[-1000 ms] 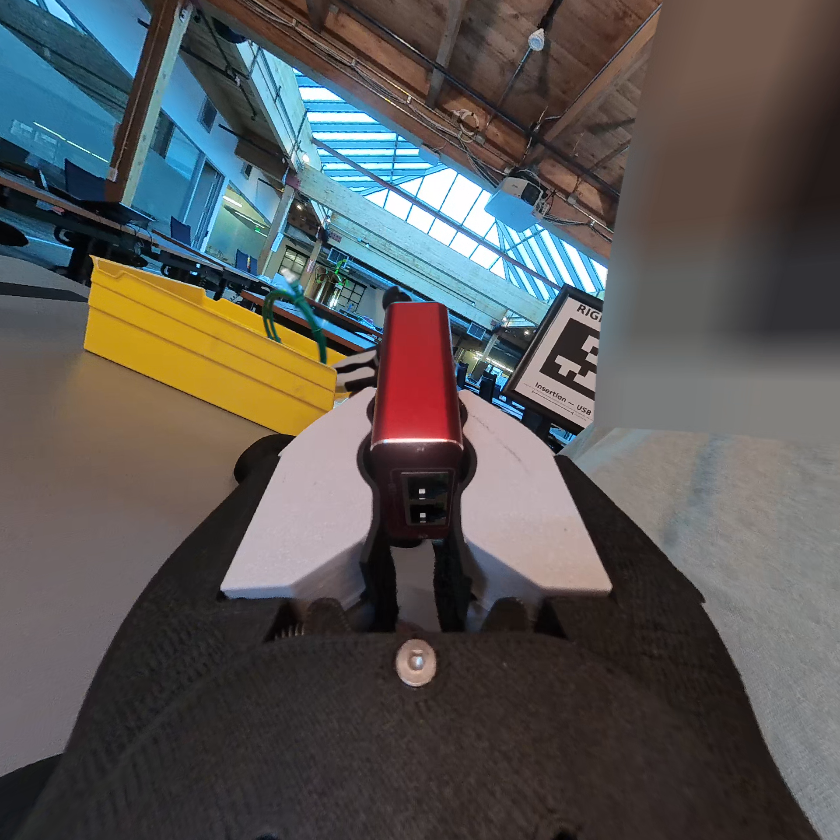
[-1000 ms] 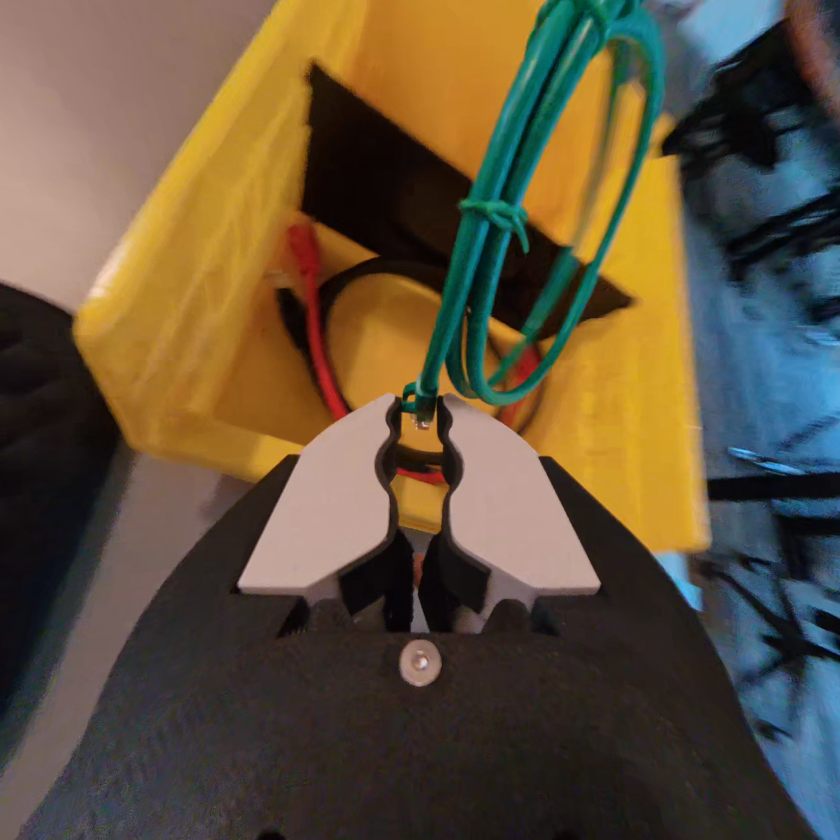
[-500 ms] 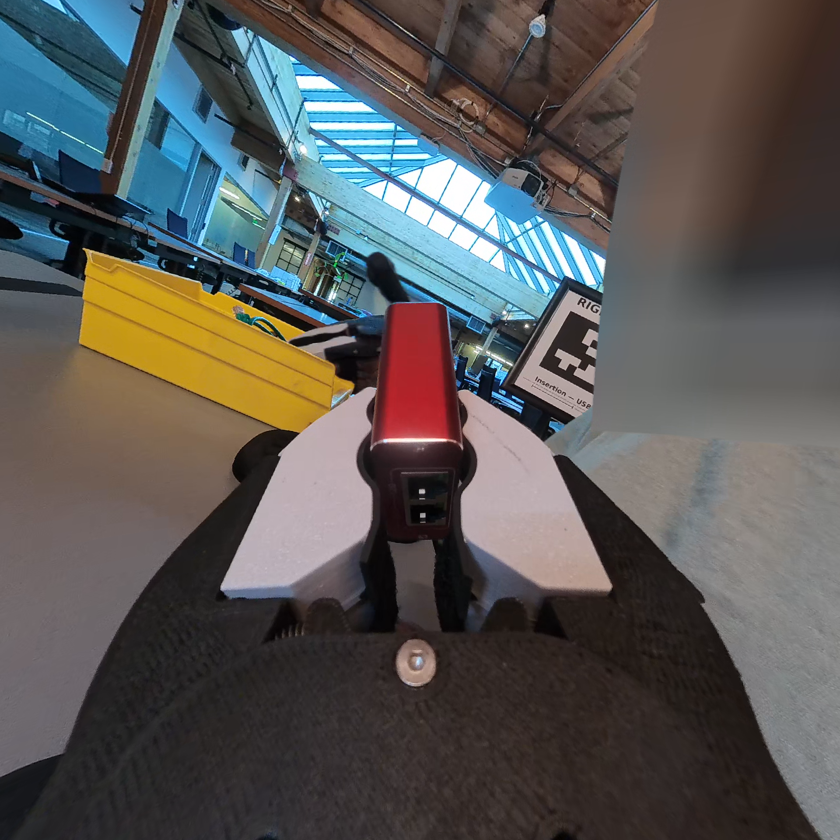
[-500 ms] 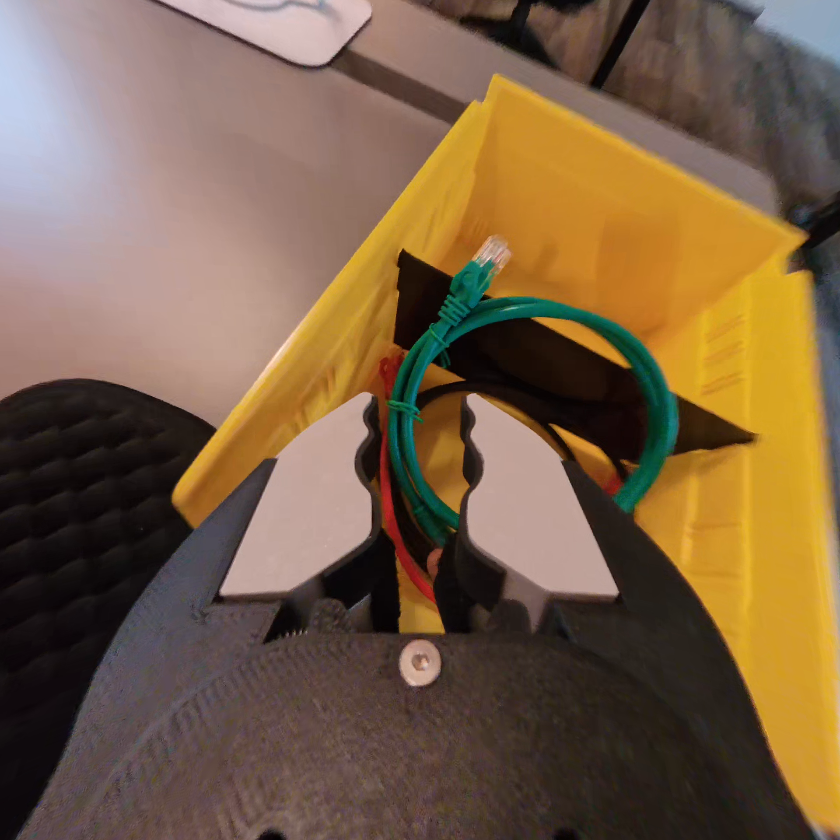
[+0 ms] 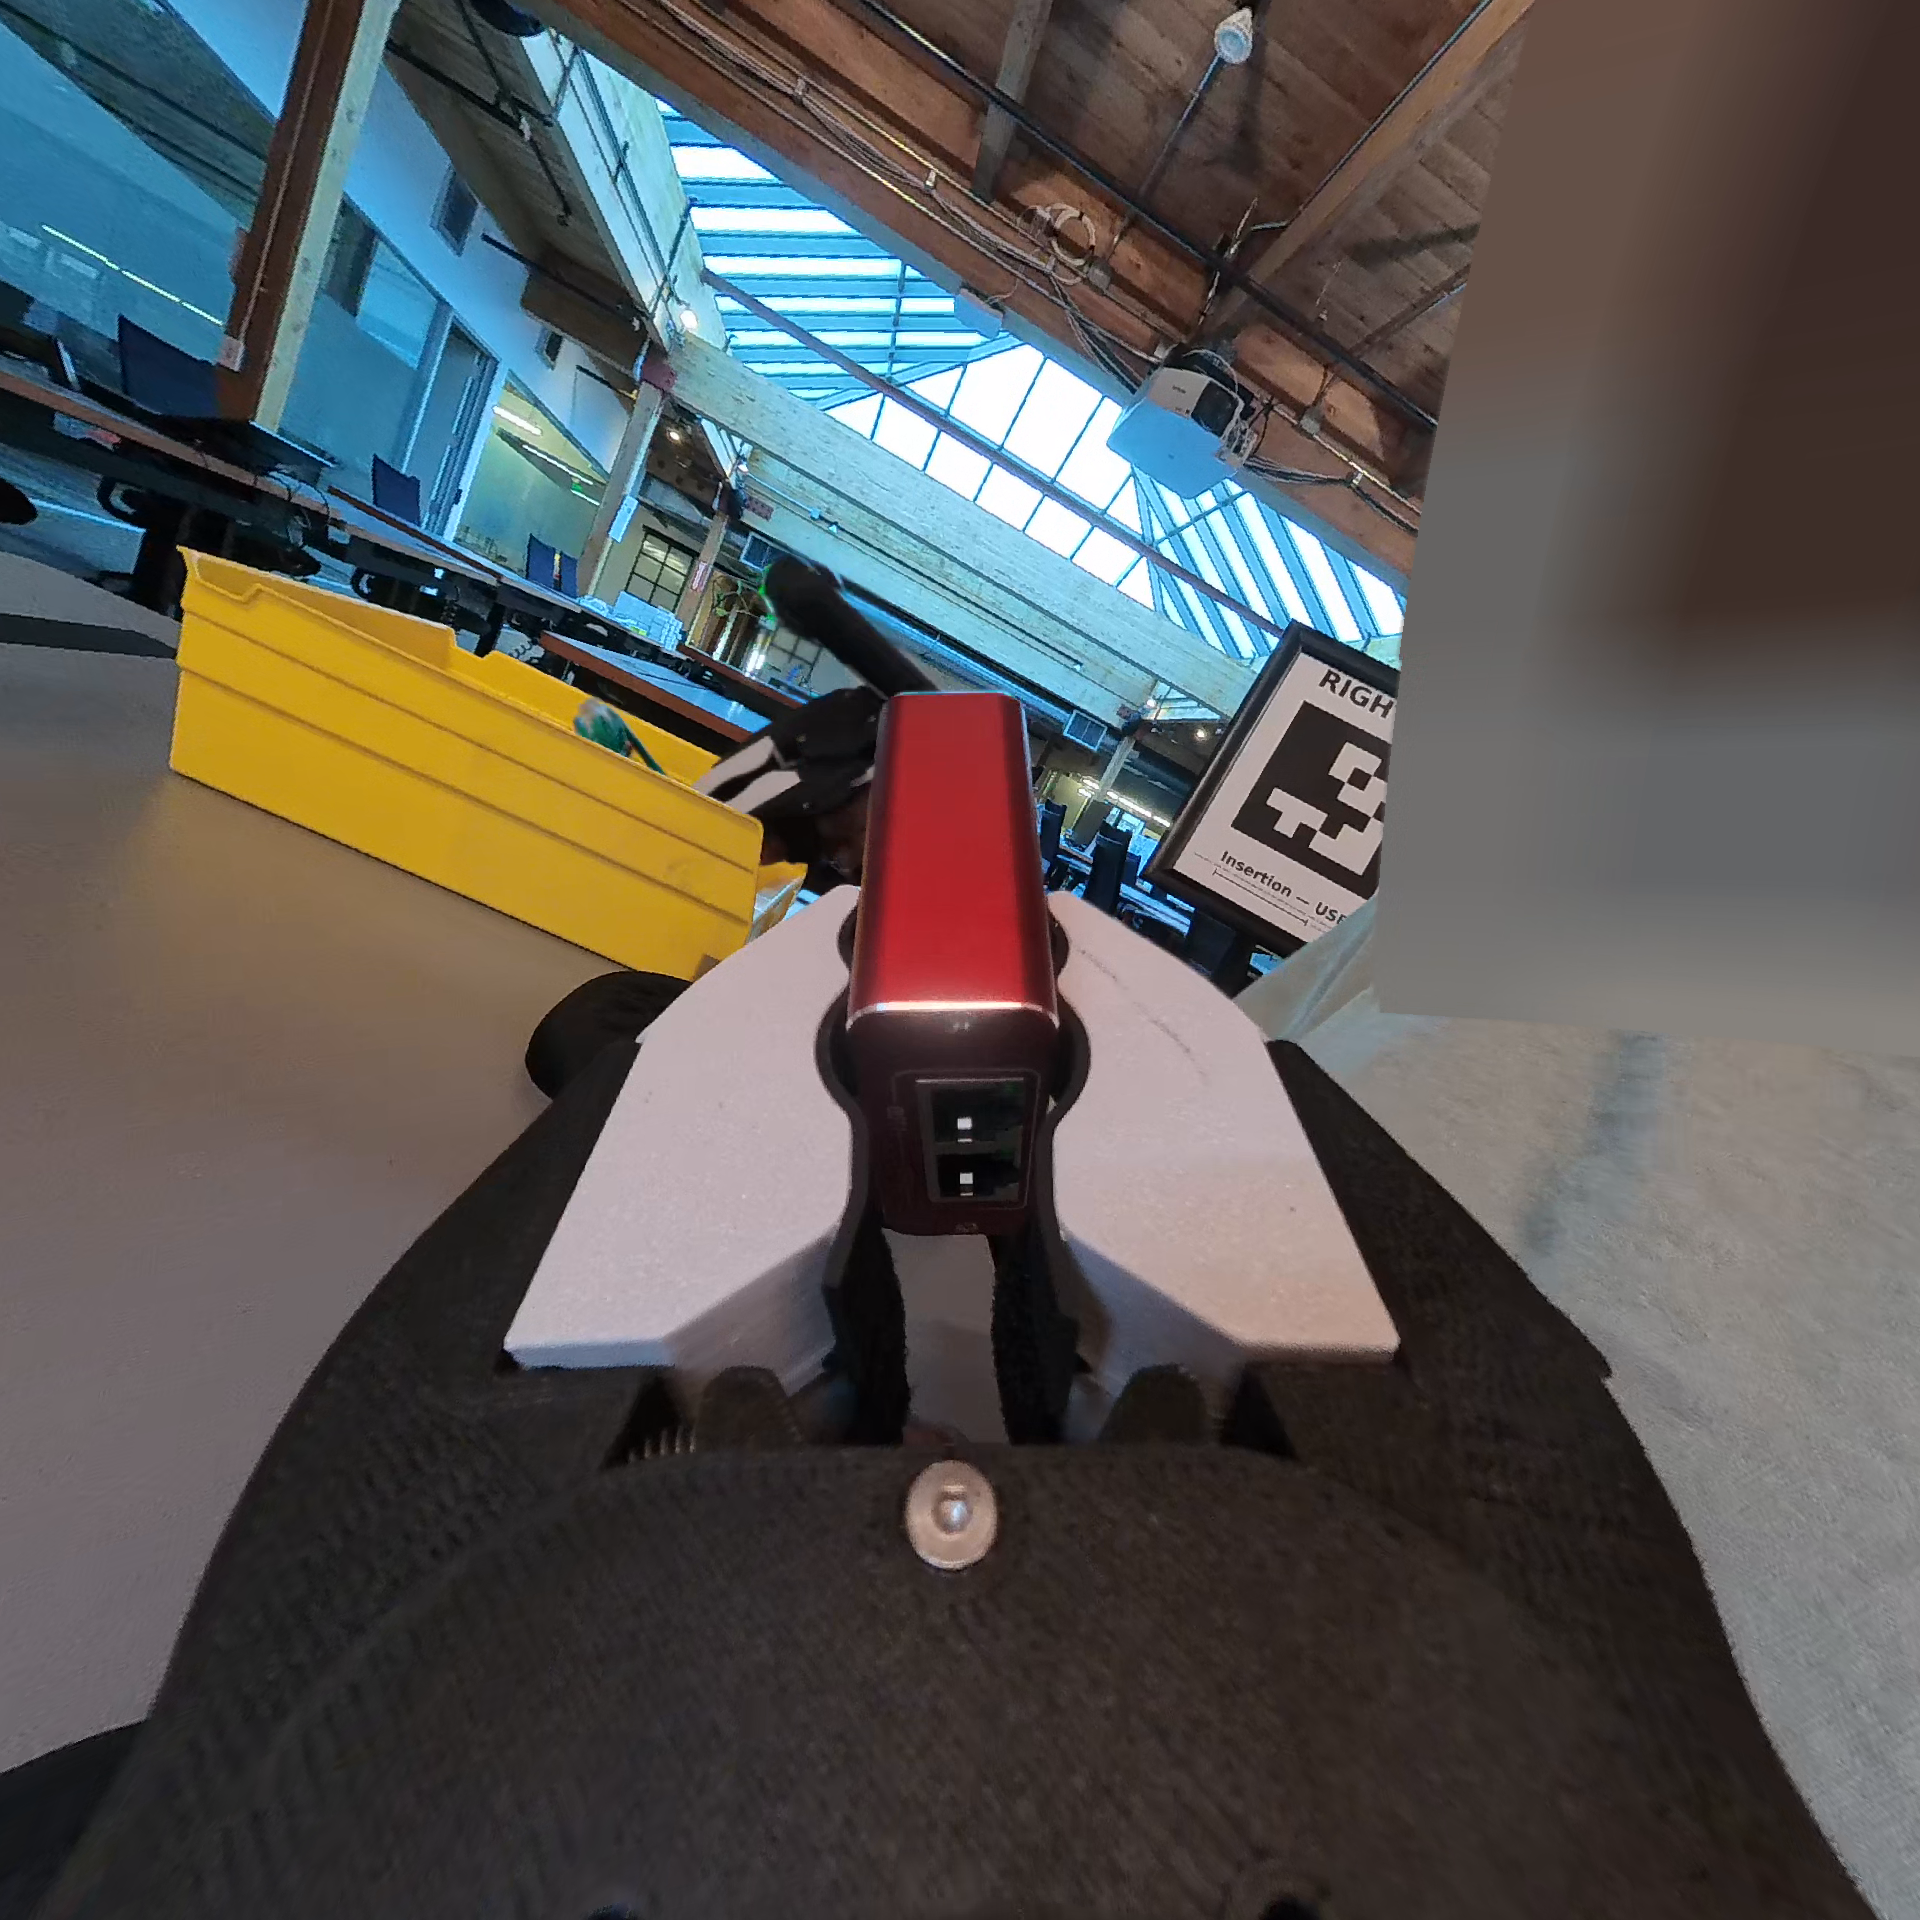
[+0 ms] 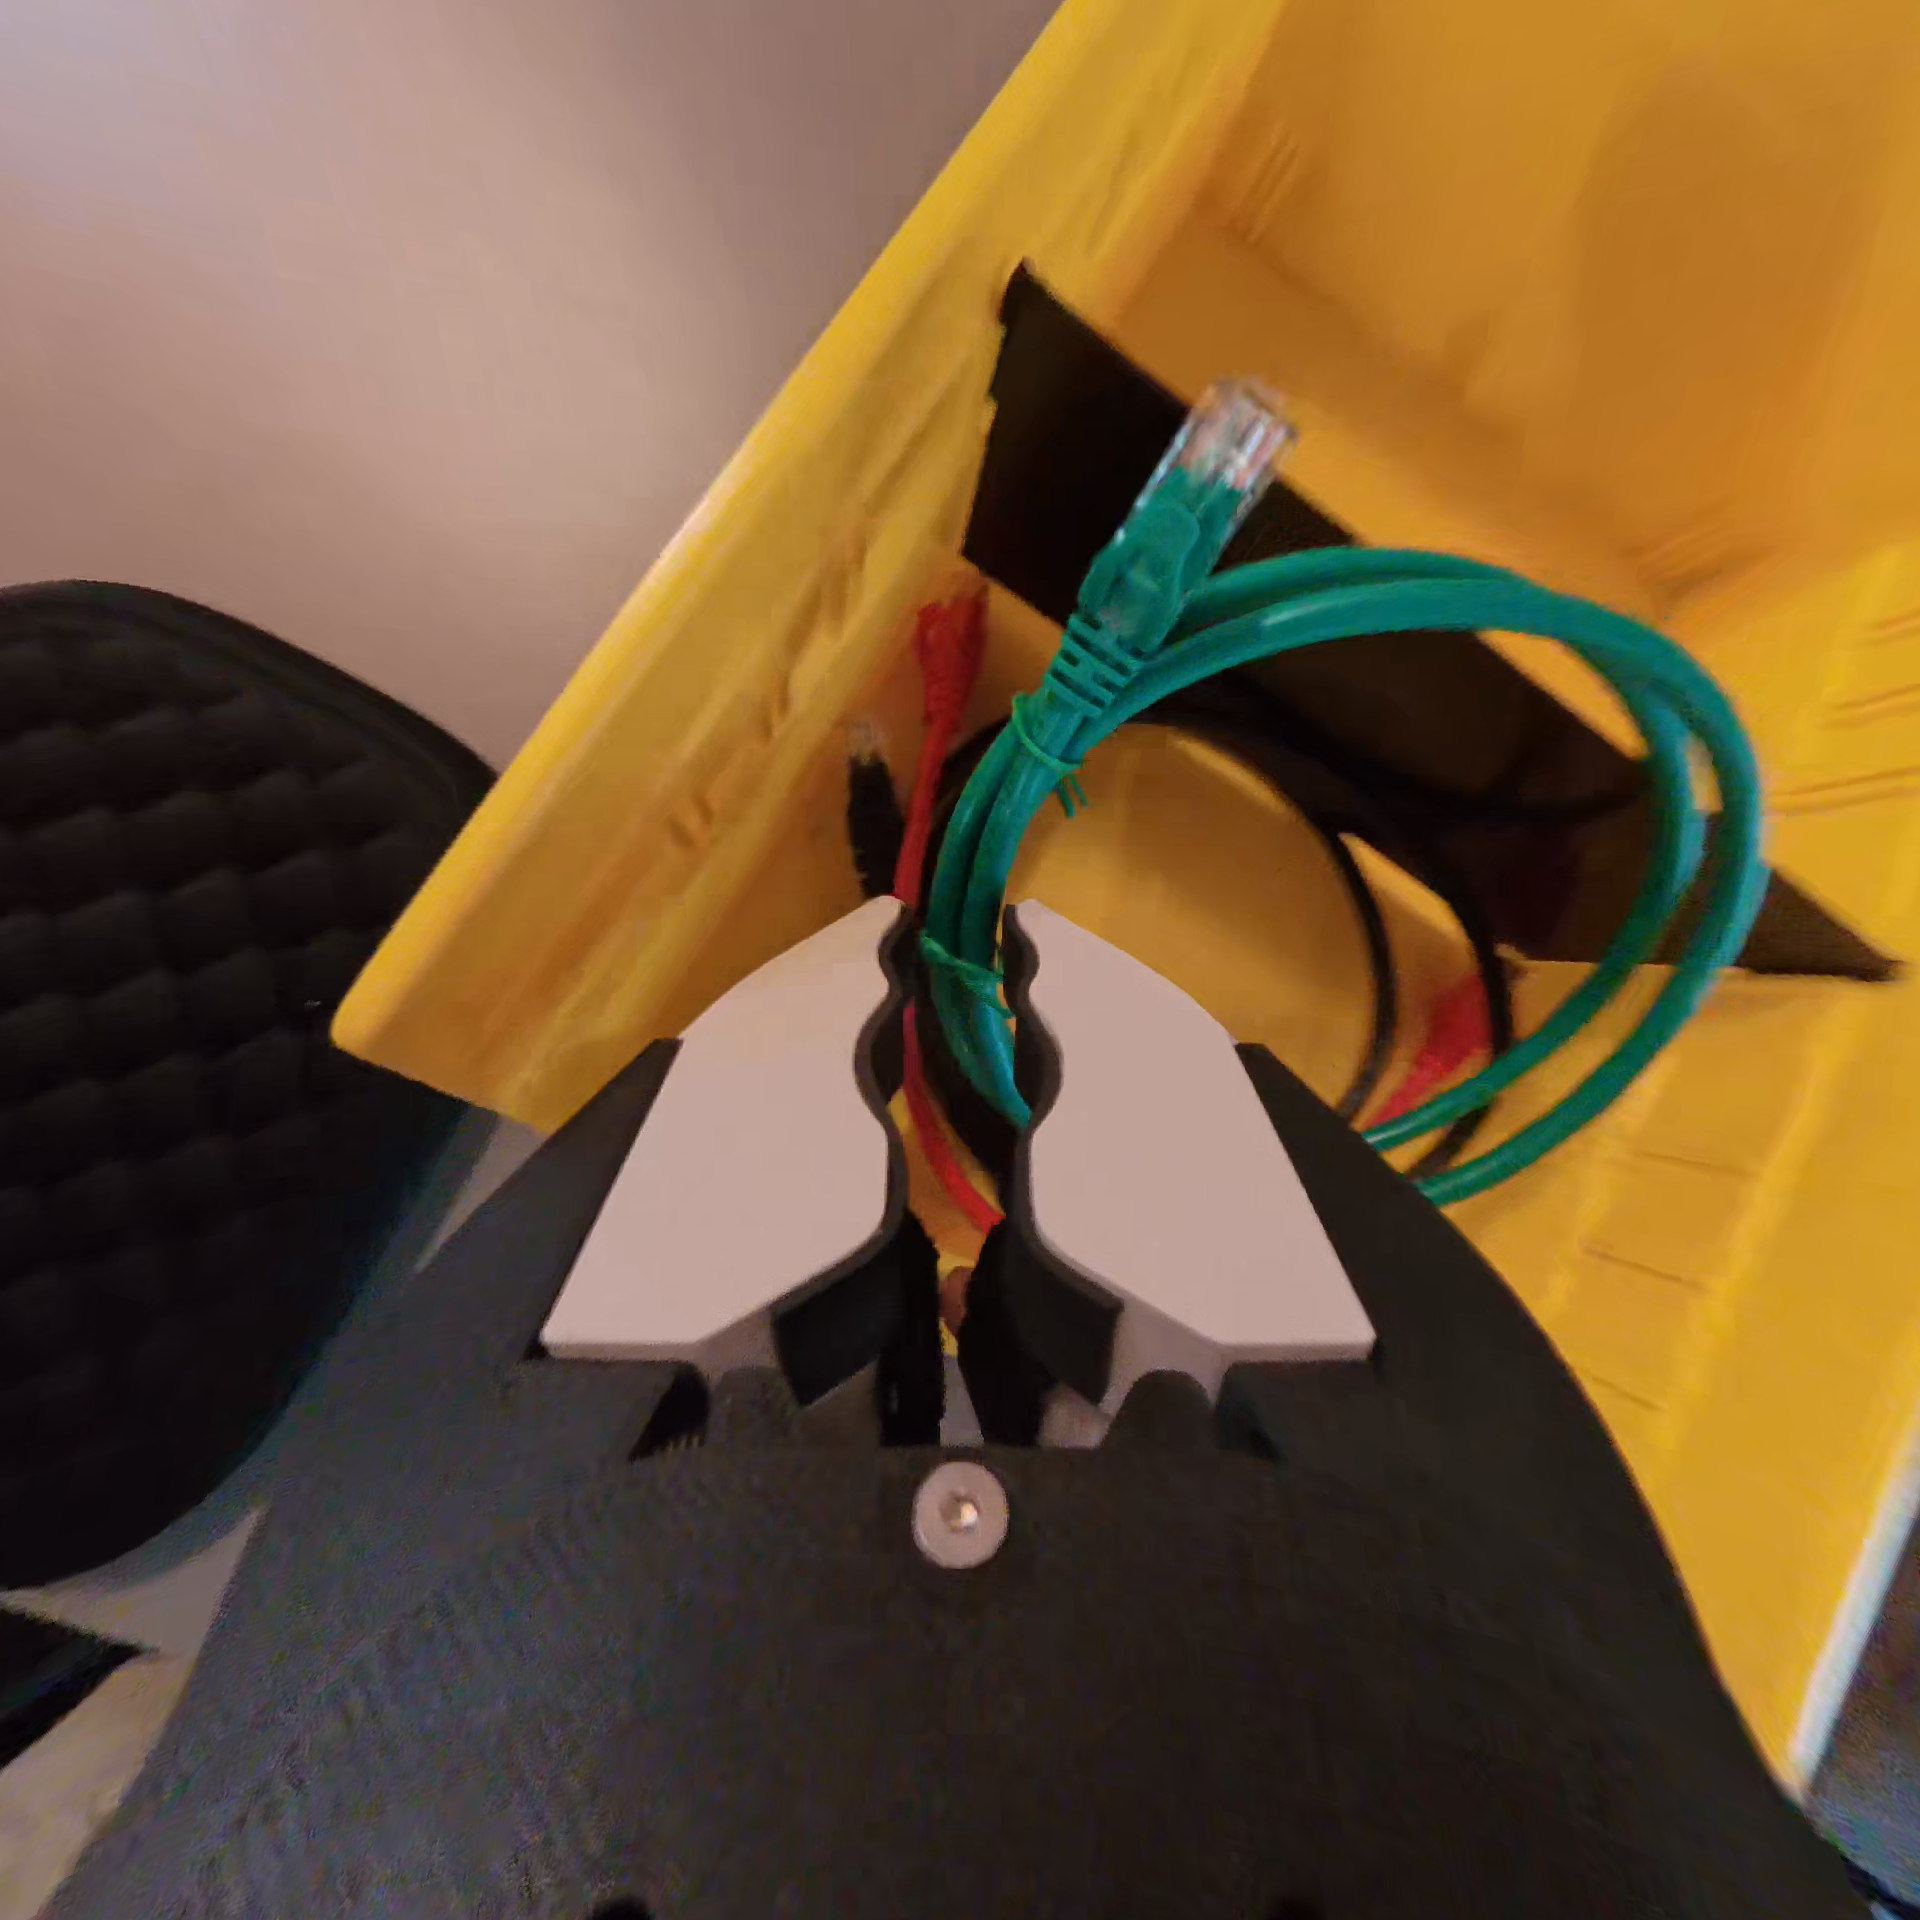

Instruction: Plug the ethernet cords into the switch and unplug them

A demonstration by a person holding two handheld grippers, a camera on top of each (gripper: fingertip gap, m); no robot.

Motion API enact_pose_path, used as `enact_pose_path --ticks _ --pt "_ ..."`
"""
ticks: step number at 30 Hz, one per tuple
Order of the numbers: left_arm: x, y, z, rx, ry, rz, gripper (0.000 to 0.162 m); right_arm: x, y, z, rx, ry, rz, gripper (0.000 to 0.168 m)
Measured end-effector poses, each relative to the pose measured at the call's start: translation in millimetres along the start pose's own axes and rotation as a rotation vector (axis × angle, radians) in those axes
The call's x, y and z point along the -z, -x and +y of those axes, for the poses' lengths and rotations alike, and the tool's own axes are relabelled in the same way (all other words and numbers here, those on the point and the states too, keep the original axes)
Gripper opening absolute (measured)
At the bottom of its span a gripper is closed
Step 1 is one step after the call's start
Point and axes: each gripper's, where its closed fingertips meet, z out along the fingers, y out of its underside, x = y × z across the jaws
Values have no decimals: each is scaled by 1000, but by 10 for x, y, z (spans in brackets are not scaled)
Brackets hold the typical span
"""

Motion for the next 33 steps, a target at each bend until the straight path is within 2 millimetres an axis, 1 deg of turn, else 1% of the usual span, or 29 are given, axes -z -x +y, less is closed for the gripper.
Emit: enact_pose_path --ticks 2,3,5,6,8,10,11,13,15,17,19,20,23,26,29,32,33 --pt "1 2 1 -1 0 -2 28 -54 104 37 -39 17 -91 29" --pt "2 5 -1 2 -2 -2 28 -48 138 29 -61 6 -123 32" --pt "4 10 -7 8 -6 -2 28 27 122 -43 -113 -50 -140 36" --pt "4 10 -6 9 -5 -1 28 90 70 -115 -133 -101 -124 36" --pt "1 7 -1 6 -1 -1 28 246 -150 -346 -154 -261 -25 35" --pt "-3 4 6 3 3 -1 28 389 -394 -593 -146 -427 100 41" --pt "-3 3 6 2 3 -1 28 412 -480 -684 -114 -479 146 45" --pt "-1 4 4 3 2 -1 28 353 -679 -749 -89 -491 245 45" --pt "0 7 2 6 0 -1 28 228 -817 -752 -120 -462 286 41" --pt "-4 9 6 8 3 -1 28 94 -862 -755 -154 -447 279 37" --pt "-6 9 11 8 6 -1 28 -37 -874 -637 -160 -359 296 27" --pt "-6 8 11 7 6 0 28 -68 -879 -572 -156 -325 321 21" --pt "-4 11 8 13 4 2 28 -89 -812 -536 -171 -353 333 9" --pt "-3 11 8 11 3 0 28 -189 -809 -411 -147 -277 377 9" --pt "-4 16 10 9 4 -5 28 -243 -806 -395 -107 -230 393 3" --pt "-3 41 8 20 3 -16 28 -269 -809 -380 -123 -223 349 4" --pt "-1 48 6 25 1 -19 28 -255 -812 -375 -145 -231 328 9"
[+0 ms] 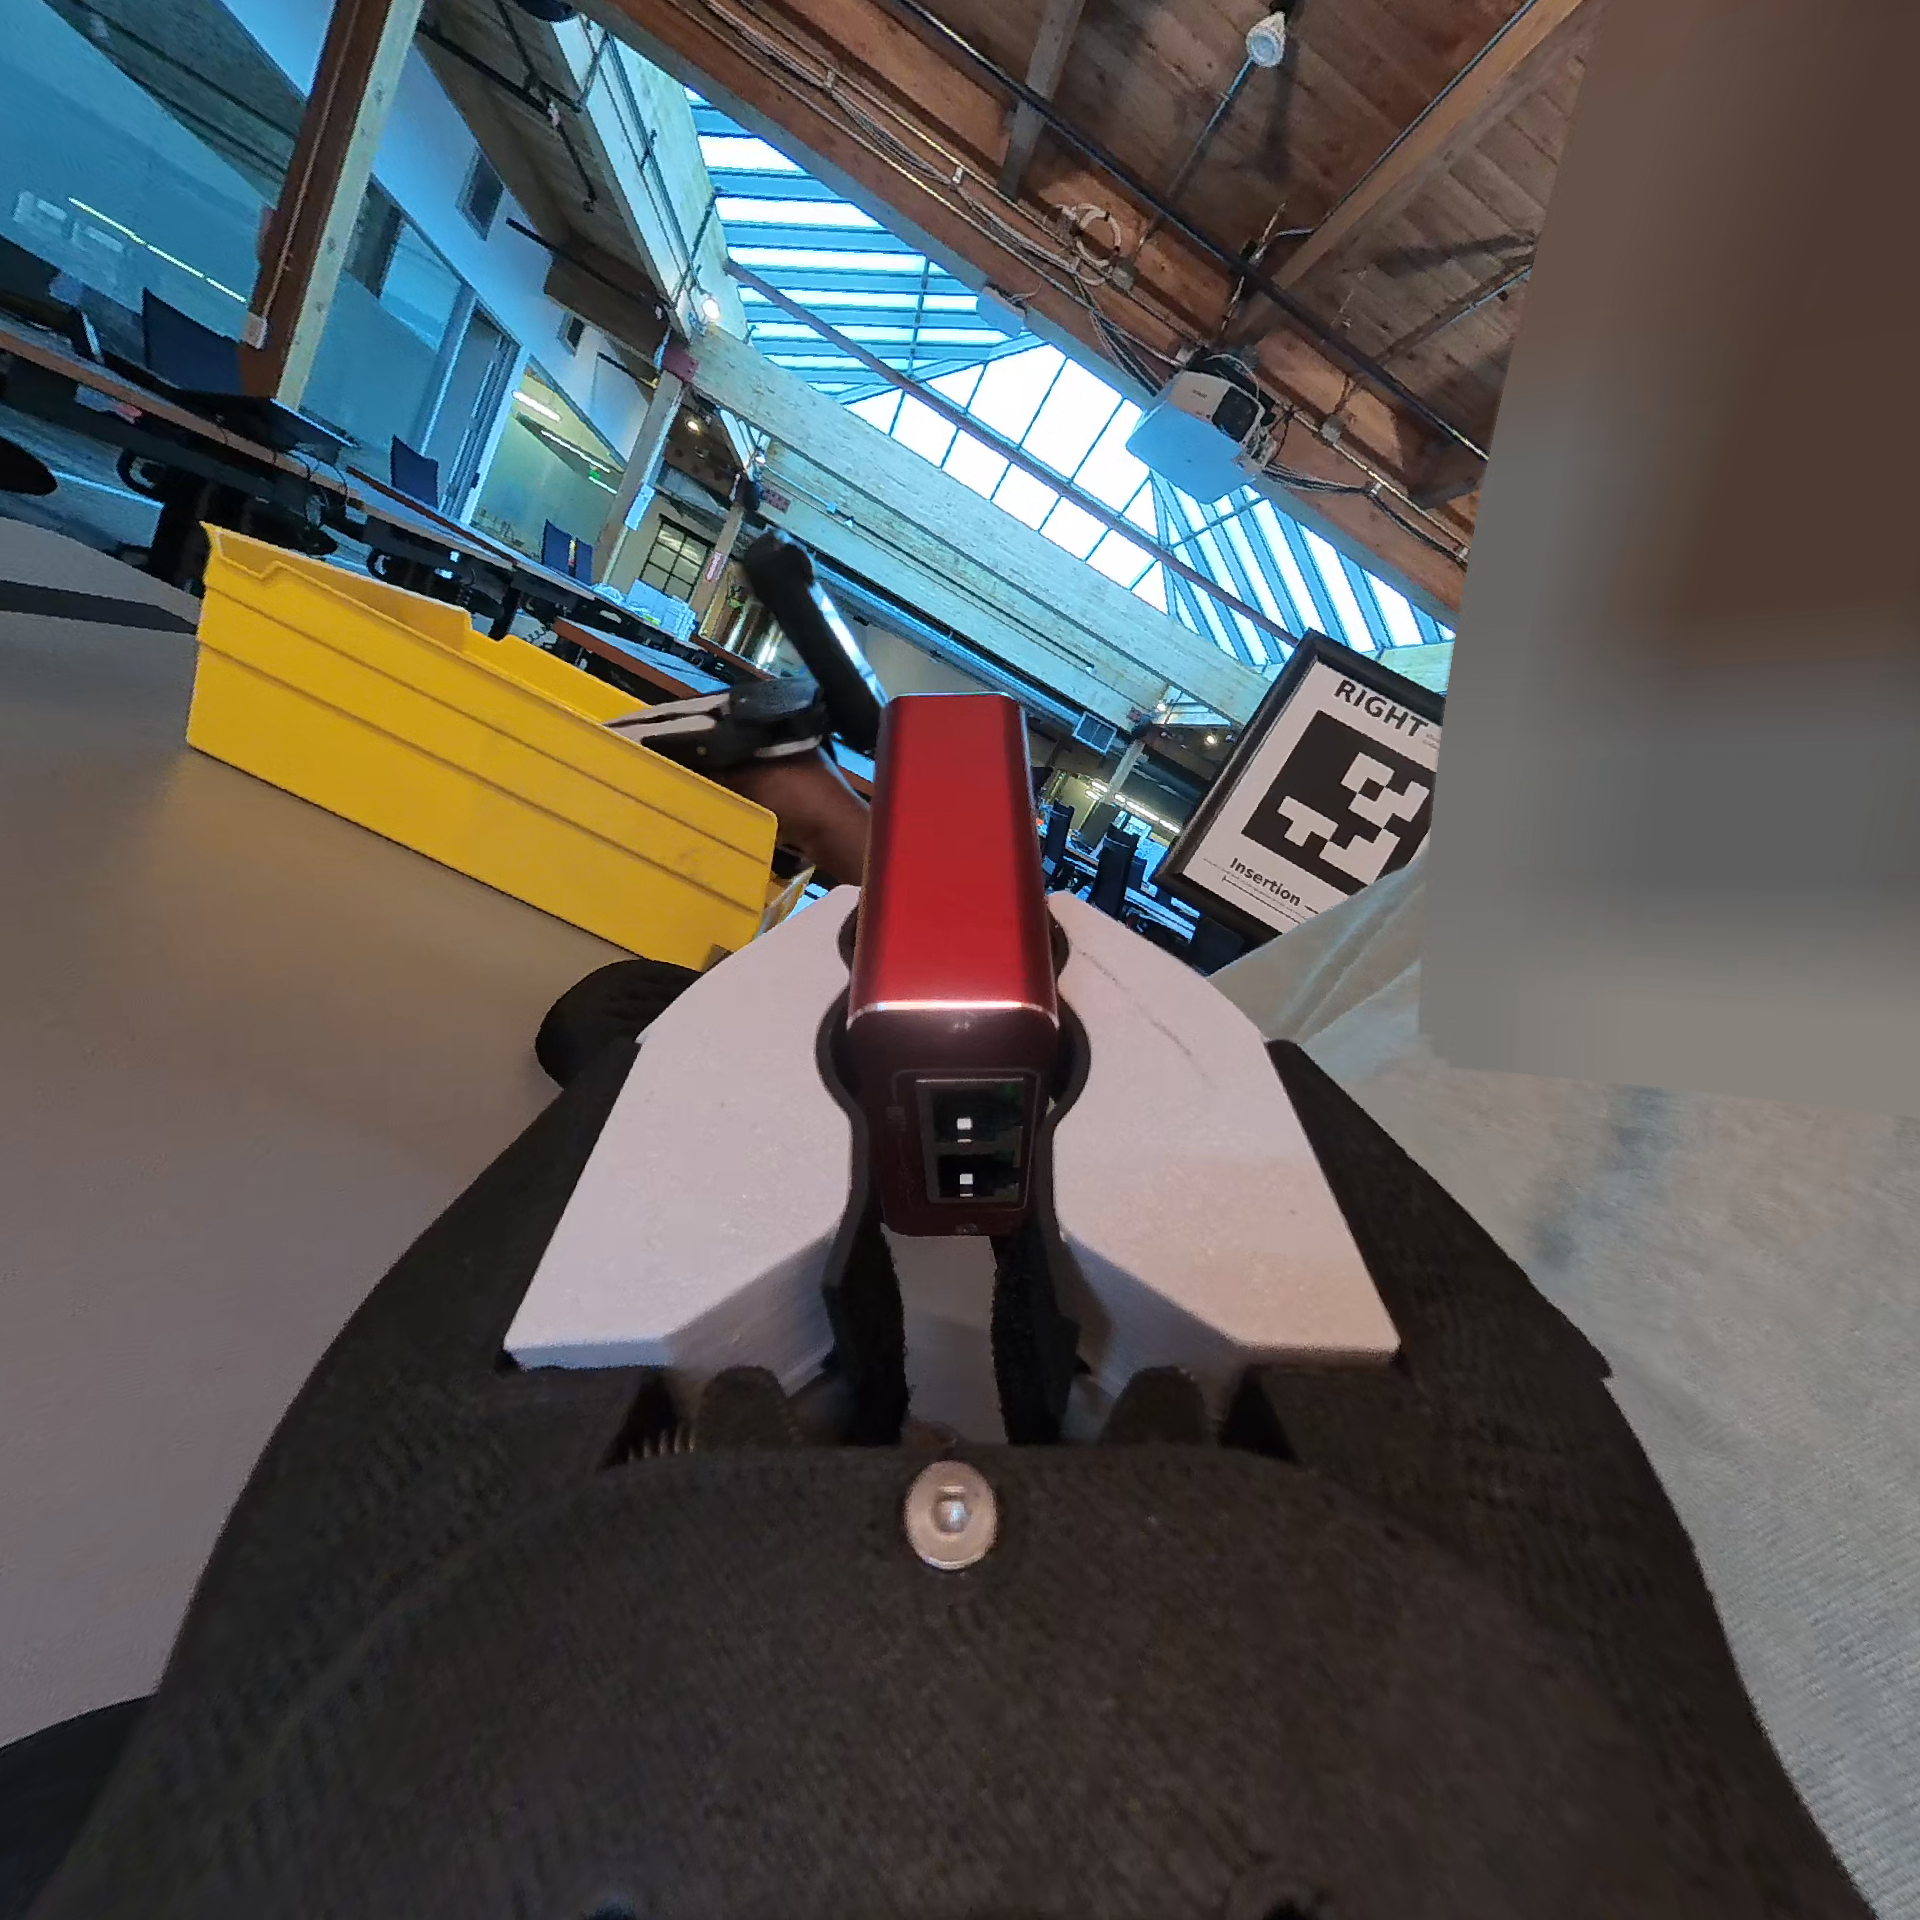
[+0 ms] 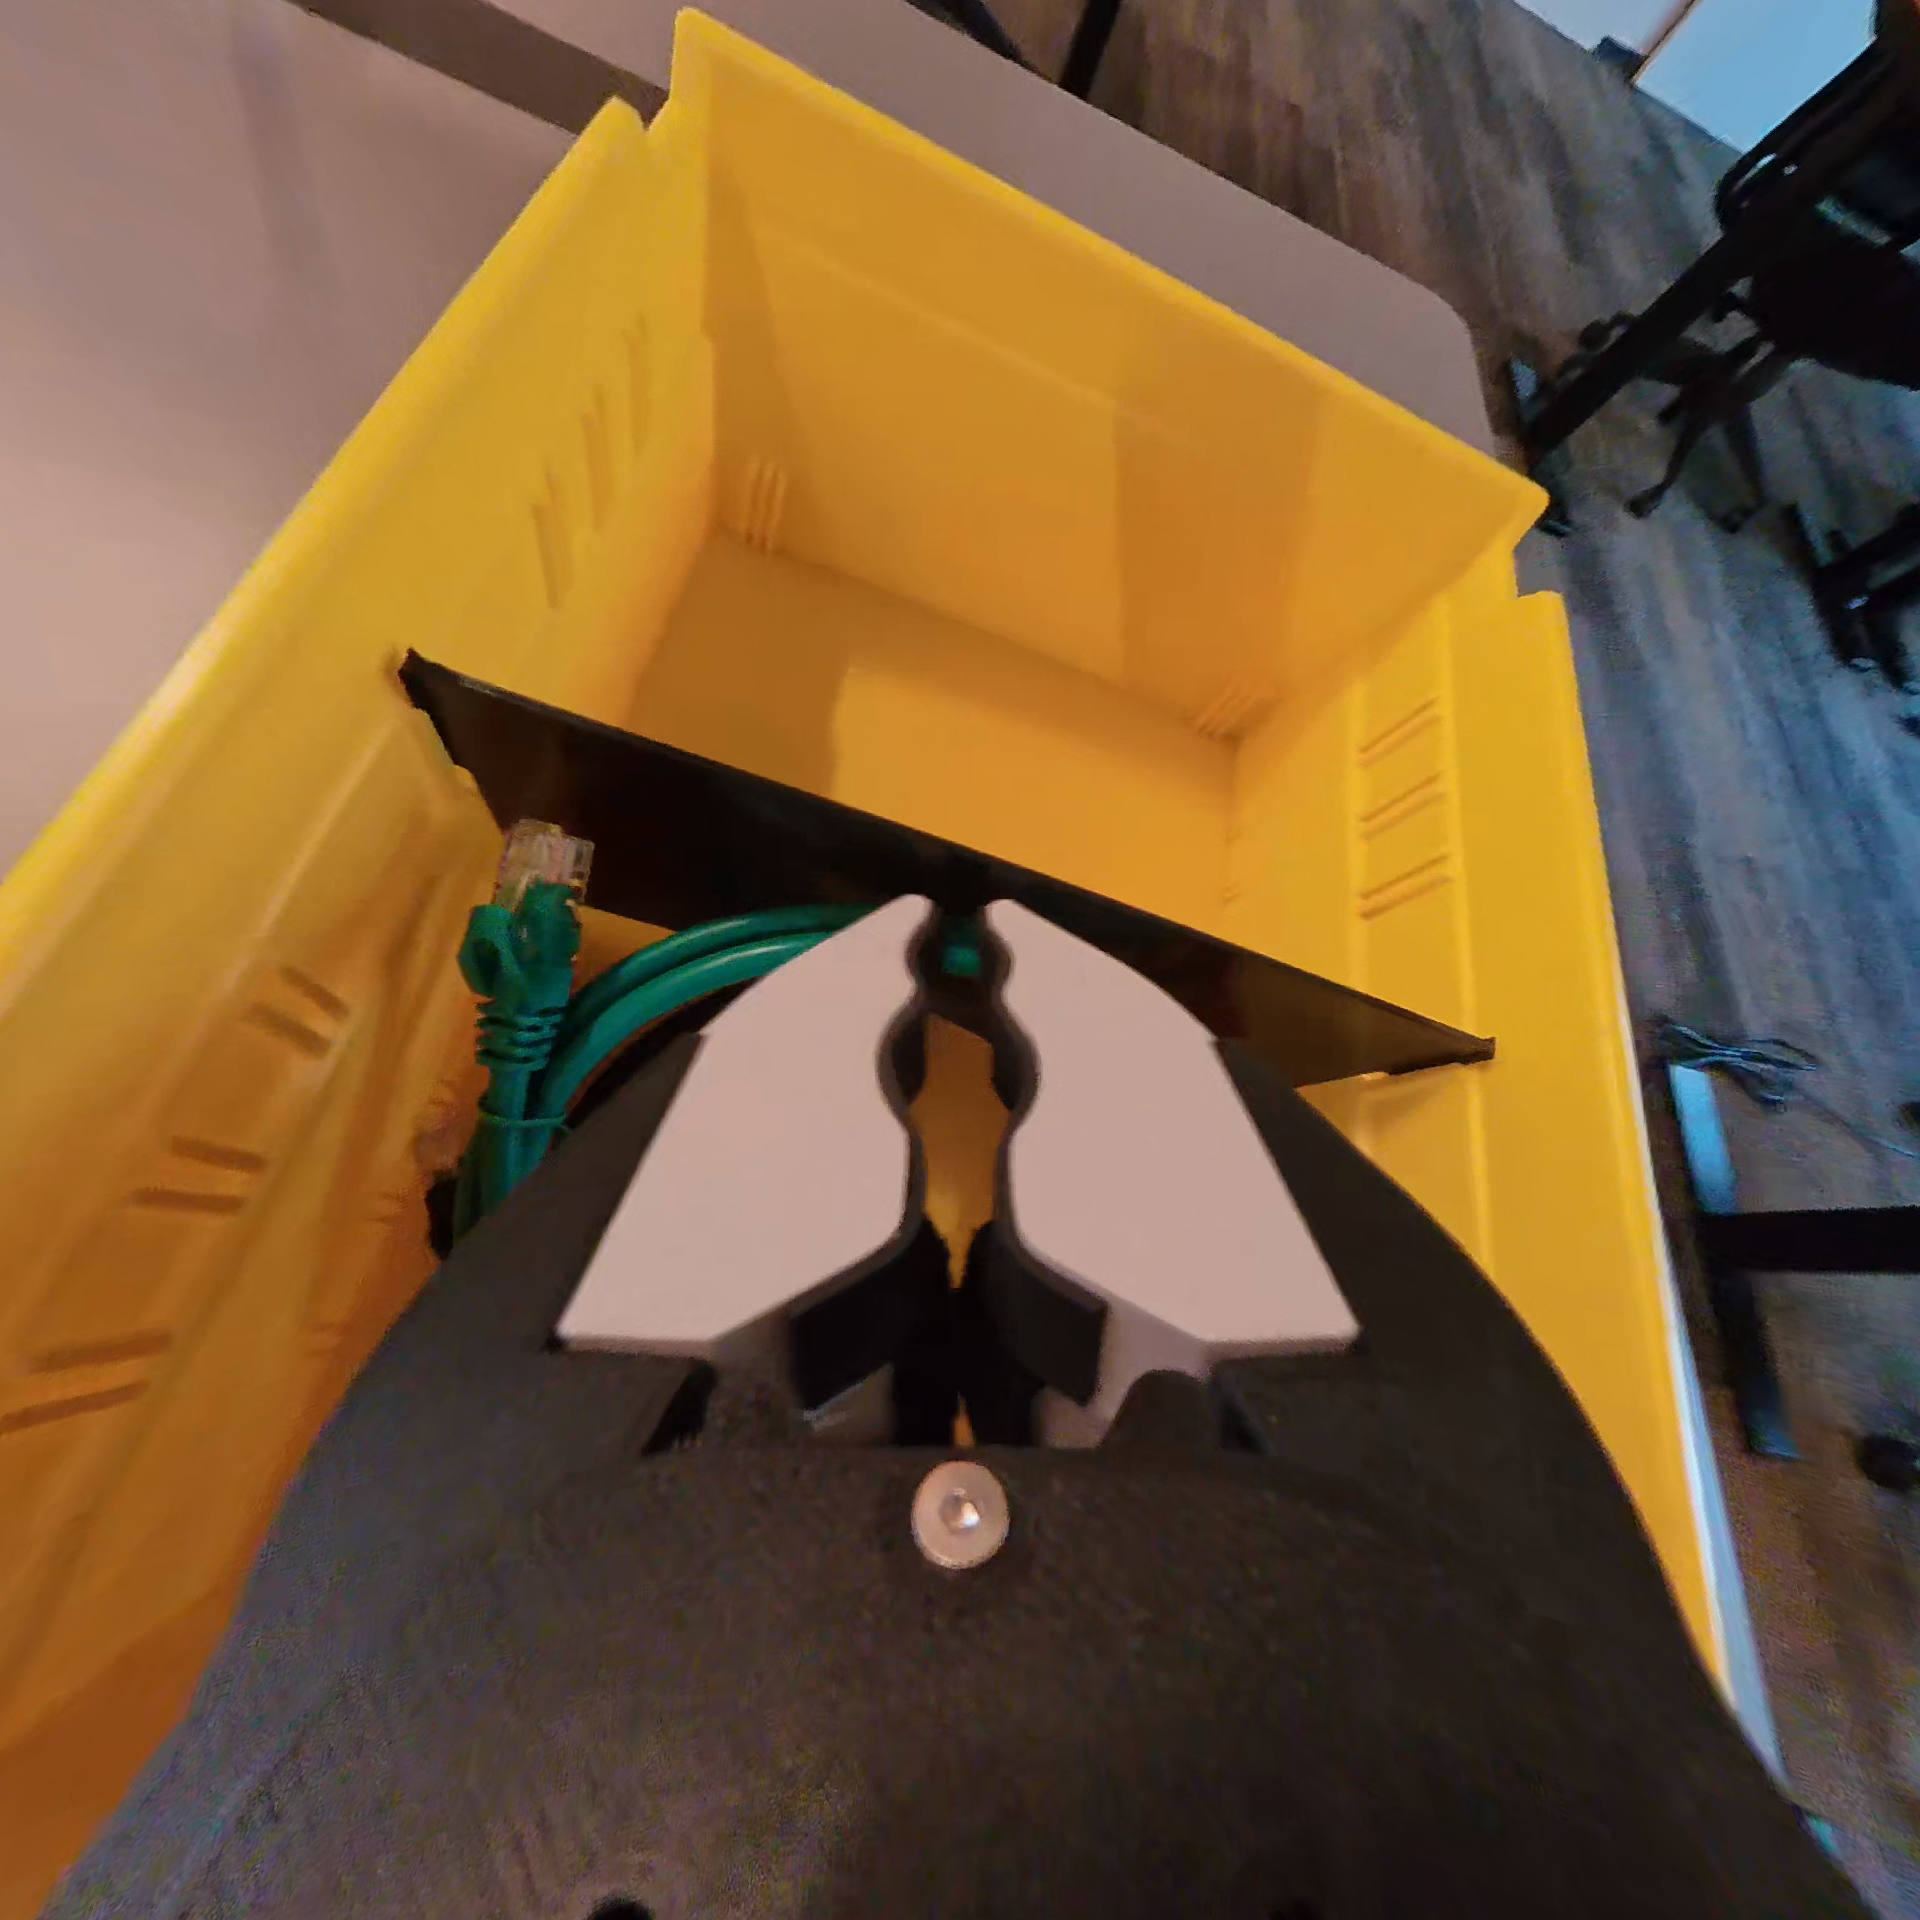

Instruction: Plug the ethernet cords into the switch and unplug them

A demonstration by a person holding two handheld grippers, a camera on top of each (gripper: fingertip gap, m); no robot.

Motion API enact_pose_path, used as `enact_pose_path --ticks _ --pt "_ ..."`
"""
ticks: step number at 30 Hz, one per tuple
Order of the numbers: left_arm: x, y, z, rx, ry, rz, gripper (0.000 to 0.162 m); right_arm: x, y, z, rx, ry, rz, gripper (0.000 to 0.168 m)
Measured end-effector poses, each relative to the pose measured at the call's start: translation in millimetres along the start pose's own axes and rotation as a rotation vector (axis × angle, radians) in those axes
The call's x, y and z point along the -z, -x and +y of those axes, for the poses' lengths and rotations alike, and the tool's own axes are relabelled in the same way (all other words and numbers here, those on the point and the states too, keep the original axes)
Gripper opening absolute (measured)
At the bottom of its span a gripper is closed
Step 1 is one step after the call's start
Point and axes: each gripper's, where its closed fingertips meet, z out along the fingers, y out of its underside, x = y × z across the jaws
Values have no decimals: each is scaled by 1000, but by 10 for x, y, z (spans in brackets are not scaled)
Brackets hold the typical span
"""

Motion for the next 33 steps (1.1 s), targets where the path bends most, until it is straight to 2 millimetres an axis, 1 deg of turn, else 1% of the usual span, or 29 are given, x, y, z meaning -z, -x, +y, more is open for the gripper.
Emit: enact_pose_path --ticks 1,3,4,5,6,7,8,9,10,12,14,15,16,17,19,20,21,23,24,25,28,30,31,32,33 --pt "2 6 -3 4 -2 -2 28 28 6 -18 -24 -17 -27 26" --pt "6 20 -8 13 -6 -7 28 161 -65 -104 -78 -95 -1 45" --pt "8 27 -12 19 -8 -9 28 269 -64 -200 -76 -169 5 52" --pt "9 35 -12 25 -8 -10 28 411 -22 -340 -59 -269 -2 59" --pt "8 41 -10 31 -7 -11 28 584 75 -507 -28 -378 -30 64" --pt "6 47 -5 36 -4 -12 28 782 227 -681 16 -487 -79 67" --pt "2 49 1 38 1 -12 28 998 447 -847 76 -591 -157 72" --pt "-2 46 8 38 7 -10 28 1226 733 -983 147 -681 -265 72" --pt "-8 38 18 33 14 -7 28 1449 1069 -1068 210 -743 -407 66" --pt "-20 15 43 16 33 -1 28 1845 1752 -1128 257 -788 -728 63" --pt "-38 -17 82 -12 59 7 28 2211 2389 -1086 241 -781 -1085 61" --pt "-48 -30 103 -26 73 9 28 2352 2642 -1039 233 -761 -1232 60" --pt "-56 -40 122 -38 86 11 28 2407 2837 -1002 229 -724 -1314 58" --pt "-62 -49 134 -47 93 12 28 2396 2998 -969 230 -679 -1349 57" --pt "-62 -56 137 -57 95 11 28 2288 3245 -853 267 -565 -1376 58" --pt "-60 -58 131 -58 91 11 28 2237 3332 -816 259 -521 -1390 55" --pt "-58 -57 126 -57 88 11 28 2226 3405 -794 230 -492 -1424 49" --pt "-55 -57 125 -57 87 9 28 2289 3503 -753 173 -460 -1529 33" --pt "-52 -65 118 -60 82 14 27 2300 3512 -760 135 -458 -1554 33" --pt "-60 -78 133 -67 92 19 28 2298 3502 -762 114 -456 -1562 27" --pt "-92 -40 176 -74 125 -13 31 2299 3452 -752 132 -485 -1542 25" --pt "-75 5 127 -37 93 -28 38 2294 3343 -820 144 -532 -1476 25" --pt "-55 48 82 -14 62 -48 44 2273 3241 -878 146 -556 -1424 25" --pt "-35 76 47 8 36 -57 45 2248 3105 -953 145 -584 -1363 25" --pt "-23 49 25 19 22 -32 42 2202 2927 -1049 138 -617 -1278 25"
